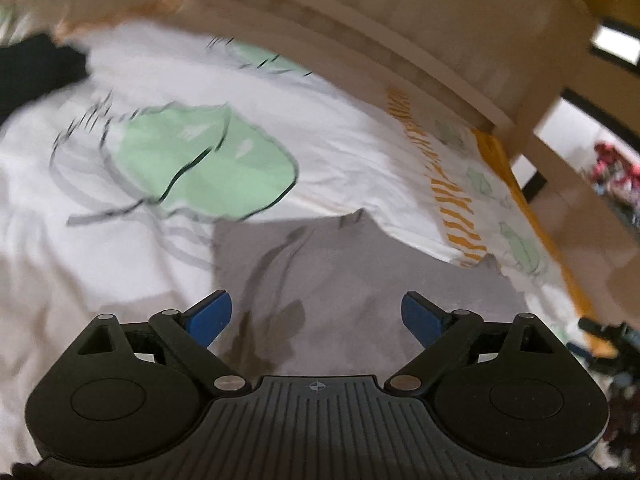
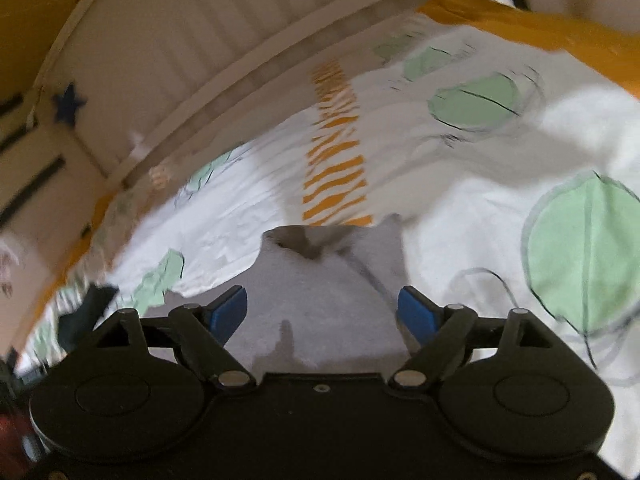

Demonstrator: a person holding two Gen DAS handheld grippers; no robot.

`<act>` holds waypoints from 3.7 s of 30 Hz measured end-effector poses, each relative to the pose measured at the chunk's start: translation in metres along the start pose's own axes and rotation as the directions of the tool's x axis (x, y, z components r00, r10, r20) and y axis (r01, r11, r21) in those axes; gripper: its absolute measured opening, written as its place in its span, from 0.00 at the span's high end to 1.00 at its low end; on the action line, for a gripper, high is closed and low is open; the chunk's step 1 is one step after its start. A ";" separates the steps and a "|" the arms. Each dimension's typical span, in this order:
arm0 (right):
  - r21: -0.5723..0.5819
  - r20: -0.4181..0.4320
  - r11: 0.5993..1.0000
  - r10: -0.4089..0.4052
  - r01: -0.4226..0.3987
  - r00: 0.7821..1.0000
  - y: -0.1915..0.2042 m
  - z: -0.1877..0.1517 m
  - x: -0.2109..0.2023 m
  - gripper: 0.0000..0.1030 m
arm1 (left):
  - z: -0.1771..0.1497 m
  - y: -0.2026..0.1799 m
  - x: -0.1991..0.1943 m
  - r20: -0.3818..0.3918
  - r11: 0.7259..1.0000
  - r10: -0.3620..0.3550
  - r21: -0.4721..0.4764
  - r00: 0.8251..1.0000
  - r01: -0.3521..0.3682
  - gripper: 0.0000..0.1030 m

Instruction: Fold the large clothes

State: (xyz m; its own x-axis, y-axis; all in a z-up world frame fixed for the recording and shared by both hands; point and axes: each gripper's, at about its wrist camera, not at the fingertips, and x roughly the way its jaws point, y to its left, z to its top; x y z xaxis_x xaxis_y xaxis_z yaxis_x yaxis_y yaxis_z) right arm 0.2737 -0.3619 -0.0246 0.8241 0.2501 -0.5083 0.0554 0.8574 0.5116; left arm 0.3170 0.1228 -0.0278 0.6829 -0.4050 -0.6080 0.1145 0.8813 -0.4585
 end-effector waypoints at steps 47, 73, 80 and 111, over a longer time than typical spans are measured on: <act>0.174 0.018 0.979 0.102 -0.104 0.995 -0.013 -0.095 -0.007 0.00 | -0.078 0.011 0.008 0.041 0.977 -0.071 -0.199 0.997 0.078 0.03; 0.179 -0.056 0.982 0.062 -0.051 0.996 0.027 -0.114 -0.100 0.87 | -0.082 0.002 -0.109 0.008 0.980 -0.127 -0.153 0.992 0.127 0.91; 0.129 -0.290 0.989 -0.038 0.078 0.956 0.023 -0.154 -0.118 0.77 | -0.118 0.012 -0.105 -0.180 0.993 0.096 -0.045 0.979 -0.105 0.76; -0.324 -0.122 0.942 -0.133 0.087 0.984 0.084 -0.089 -0.081 0.13 | -0.096 -0.141 -0.026 0.011 0.934 0.089 0.347 0.996 -0.087 0.27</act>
State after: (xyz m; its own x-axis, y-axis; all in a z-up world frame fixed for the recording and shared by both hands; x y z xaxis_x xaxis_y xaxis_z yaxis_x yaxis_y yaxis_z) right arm 0.1617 -0.2703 -0.0022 0.7342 0.1870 -0.6527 -0.0588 0.9752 0.2133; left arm 0.2137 -0.0144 -0.0099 0.6983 -0.3225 -0.6391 0.2976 0.9427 -0.1506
